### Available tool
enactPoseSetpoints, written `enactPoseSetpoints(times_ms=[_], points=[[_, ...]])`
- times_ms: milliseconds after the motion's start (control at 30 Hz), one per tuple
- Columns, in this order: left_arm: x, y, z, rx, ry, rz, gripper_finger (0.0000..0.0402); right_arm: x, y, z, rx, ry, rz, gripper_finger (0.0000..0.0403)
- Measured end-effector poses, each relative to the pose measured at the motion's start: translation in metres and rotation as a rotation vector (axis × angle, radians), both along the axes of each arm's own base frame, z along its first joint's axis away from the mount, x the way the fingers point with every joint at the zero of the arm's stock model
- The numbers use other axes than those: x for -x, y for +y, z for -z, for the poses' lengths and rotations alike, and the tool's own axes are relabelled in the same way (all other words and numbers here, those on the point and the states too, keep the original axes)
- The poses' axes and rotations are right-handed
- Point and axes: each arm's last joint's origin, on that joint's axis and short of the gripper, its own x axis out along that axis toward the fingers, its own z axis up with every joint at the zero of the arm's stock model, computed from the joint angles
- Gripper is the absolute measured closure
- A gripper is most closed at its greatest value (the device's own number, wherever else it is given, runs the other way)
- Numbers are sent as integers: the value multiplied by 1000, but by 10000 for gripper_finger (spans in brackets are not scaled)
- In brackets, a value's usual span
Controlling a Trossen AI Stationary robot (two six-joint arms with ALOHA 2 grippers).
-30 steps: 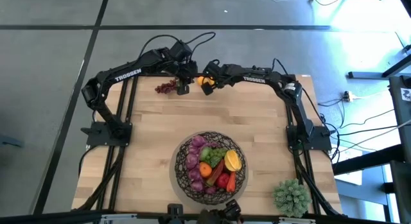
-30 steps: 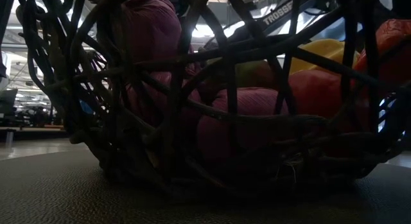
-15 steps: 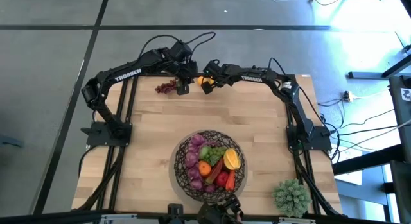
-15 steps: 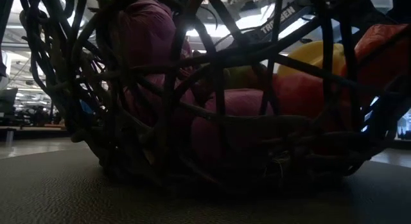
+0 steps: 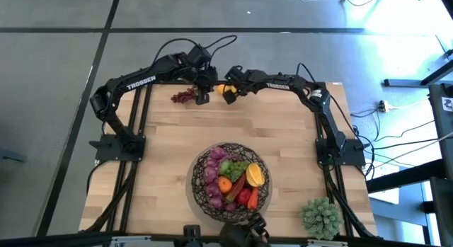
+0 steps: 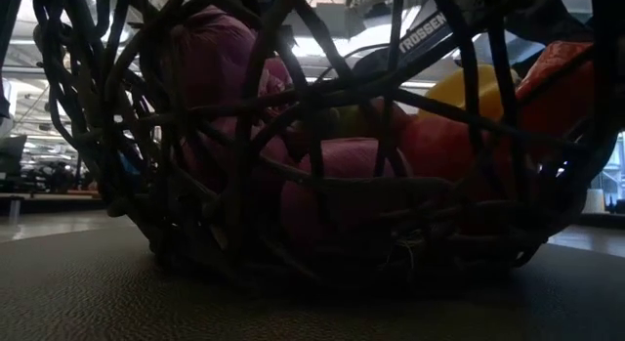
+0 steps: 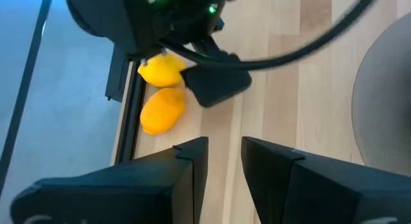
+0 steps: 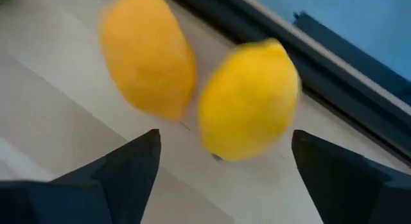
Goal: Build produce basket
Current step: Put the right lemon into the mesh basket
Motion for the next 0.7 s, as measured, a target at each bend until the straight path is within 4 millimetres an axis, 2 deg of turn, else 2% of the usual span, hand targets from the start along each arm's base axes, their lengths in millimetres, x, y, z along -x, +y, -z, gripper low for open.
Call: enactPoseSetpoints(times_ms=[167, 433, 700], points=[[0, 0, 0, 1, 2, 0, 318, 10, -14, 1, -60, -10, -16, 84], [0, 0, 0, 1, 2, 0, 318, 26, -38, 1, -120, -62, -53, 86], [0, 0, 0, 0, 2, 1, 318, 26, -41, 0, -143, -103, -48, 86]])
